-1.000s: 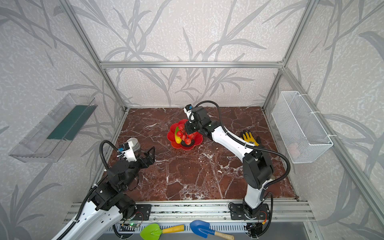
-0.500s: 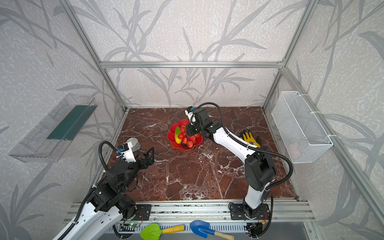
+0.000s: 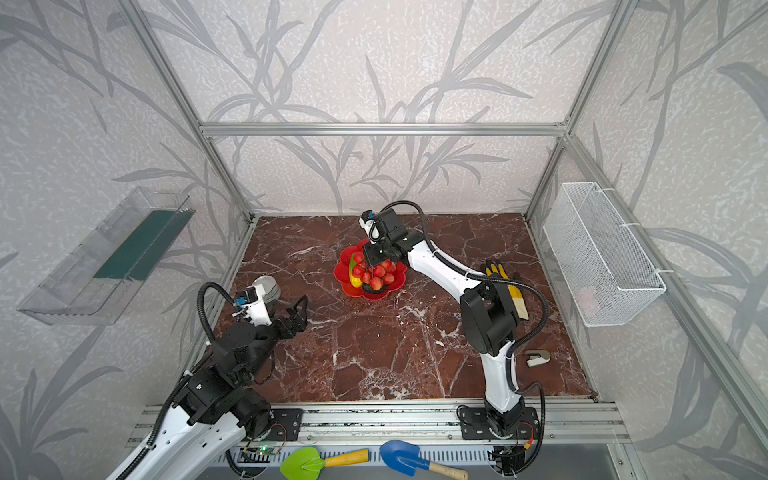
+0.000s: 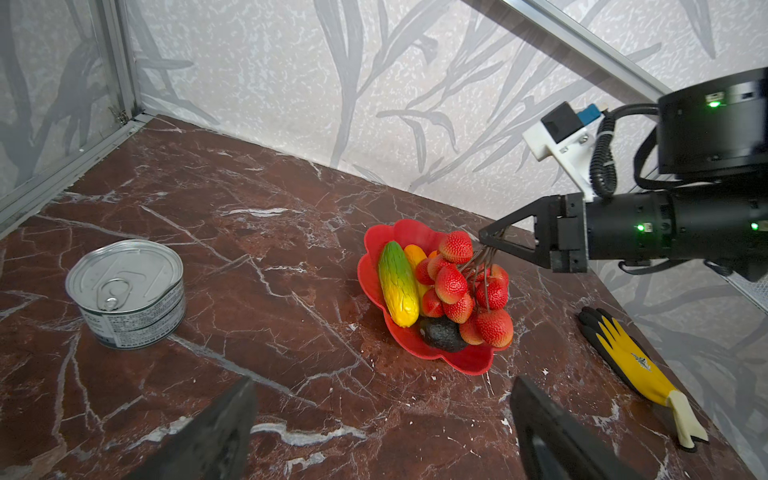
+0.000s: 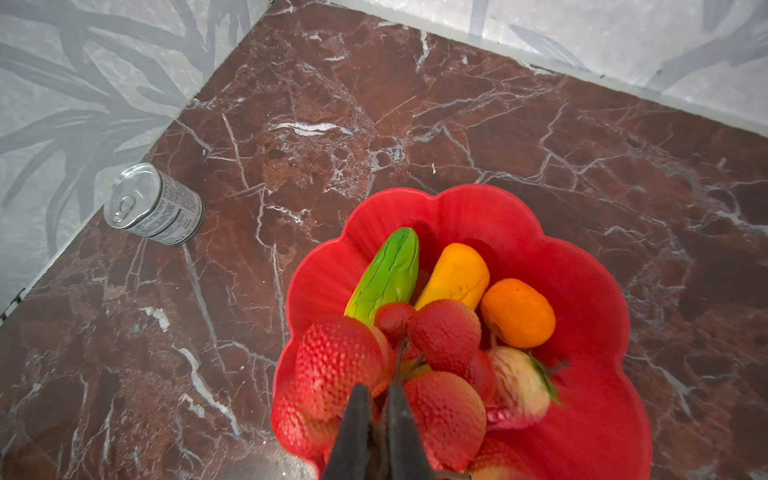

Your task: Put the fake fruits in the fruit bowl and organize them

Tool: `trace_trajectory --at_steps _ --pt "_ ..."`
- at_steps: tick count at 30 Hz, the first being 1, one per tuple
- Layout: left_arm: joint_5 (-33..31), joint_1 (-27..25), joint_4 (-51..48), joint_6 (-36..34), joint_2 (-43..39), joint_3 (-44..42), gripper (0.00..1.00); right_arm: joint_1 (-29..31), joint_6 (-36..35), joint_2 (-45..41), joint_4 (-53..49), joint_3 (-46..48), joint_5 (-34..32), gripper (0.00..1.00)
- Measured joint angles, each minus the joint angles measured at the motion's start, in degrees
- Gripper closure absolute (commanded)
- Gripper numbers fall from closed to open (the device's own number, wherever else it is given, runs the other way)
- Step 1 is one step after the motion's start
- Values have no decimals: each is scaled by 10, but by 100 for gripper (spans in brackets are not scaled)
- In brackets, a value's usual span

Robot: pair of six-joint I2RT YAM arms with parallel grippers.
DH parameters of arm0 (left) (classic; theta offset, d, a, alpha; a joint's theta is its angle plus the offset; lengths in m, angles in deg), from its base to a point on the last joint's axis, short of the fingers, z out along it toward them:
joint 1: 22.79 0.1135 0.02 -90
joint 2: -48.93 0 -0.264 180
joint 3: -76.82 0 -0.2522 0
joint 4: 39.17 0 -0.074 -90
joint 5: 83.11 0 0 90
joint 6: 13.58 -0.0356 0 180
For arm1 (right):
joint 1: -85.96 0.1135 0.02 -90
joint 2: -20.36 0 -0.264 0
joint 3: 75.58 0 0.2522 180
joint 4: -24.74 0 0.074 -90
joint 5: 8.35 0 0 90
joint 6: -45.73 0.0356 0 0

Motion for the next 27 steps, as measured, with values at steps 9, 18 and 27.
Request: trace_trajectory --at_steps 9,18,27 --pt "-5 0 -7 -7 -6 0 4 -6 -5 77 -53 -113 -2 30" --pt "-15 0 8 -33 -6 0 3 -29 -5 -12 0 2 -19 1" --pt "-50 0 101 -105 42 -7 0 -40 -9 -422 196 436 -115 1"
